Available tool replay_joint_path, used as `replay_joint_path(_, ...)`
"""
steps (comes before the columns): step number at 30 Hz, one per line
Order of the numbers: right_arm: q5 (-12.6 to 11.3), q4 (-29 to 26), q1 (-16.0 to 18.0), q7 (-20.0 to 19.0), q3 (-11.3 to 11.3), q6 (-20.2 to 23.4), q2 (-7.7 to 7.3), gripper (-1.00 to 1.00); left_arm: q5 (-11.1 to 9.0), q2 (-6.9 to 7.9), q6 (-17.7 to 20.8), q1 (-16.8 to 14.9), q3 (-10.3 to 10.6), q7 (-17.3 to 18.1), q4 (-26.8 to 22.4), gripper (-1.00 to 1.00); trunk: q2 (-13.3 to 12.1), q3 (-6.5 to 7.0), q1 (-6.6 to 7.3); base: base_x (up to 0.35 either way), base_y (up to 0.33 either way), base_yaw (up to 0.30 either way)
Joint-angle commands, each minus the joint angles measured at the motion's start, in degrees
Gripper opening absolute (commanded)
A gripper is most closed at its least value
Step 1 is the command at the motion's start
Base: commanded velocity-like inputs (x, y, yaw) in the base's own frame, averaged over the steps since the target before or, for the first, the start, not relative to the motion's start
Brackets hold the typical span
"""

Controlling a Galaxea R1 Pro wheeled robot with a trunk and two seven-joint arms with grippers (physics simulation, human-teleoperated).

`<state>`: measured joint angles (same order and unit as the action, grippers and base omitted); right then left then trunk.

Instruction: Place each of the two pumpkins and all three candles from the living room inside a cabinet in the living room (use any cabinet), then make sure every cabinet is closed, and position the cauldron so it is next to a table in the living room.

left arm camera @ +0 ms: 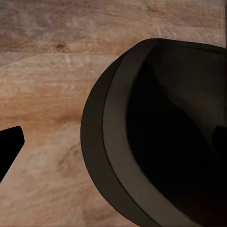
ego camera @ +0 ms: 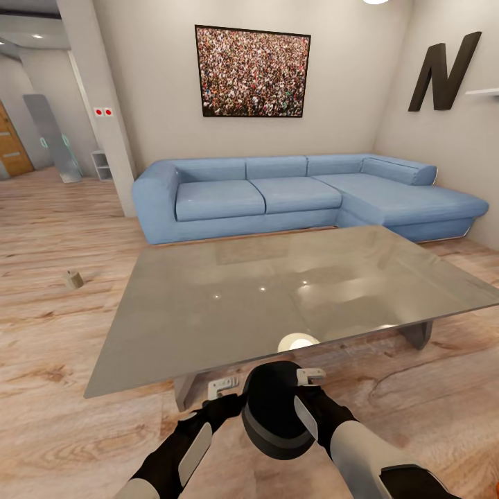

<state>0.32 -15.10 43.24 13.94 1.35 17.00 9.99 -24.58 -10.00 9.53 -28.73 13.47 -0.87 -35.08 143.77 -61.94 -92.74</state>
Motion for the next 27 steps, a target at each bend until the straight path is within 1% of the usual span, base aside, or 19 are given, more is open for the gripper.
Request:
replay_joint_path(1, 0.0, -0.1, 0.0, 0.2, 0.1, 0.4, 0.01, 1.0, -0.4, 0.0, 0.3, 0.0, 0.0, -0.1, -0.3, 1.0, 0.0, -0.05, 0.01, 0.0, 0.0, 0.0)
replay_joint_path(13, 0.0, -0.1, 0.0, 0.3, 0.1, 0.4, 0.01, 1.0, -0.4, 0.0, 0.4, 0.0, 0.1, -0.1, -0.7, 1.0, 0.0, -0.05, 0.01, -0.011, 0.0, 0.0)
replay_joint_path(23, 0.0, -0.1, 0.0, 0.2, 0.1, 0.4, 0.01, 1.0, -0.5, 0.0, 0.6, 0.0, 0.1, -0.1, -0.7, 1.0, 0.0, -0.05, 0.01, -0.13, 0.0, 0.0)
replay_joint_path(27, 0.0, -0.1, 0.0, 0.3, 0.1, 0.5, 0.01, 1.0, -0.5, 0.0, 0.6, 0.0, 0.1, -0.1, -0.7, 1.0, 0.0, -0.05, 0.01, -0.055, 0.0, 0.0)
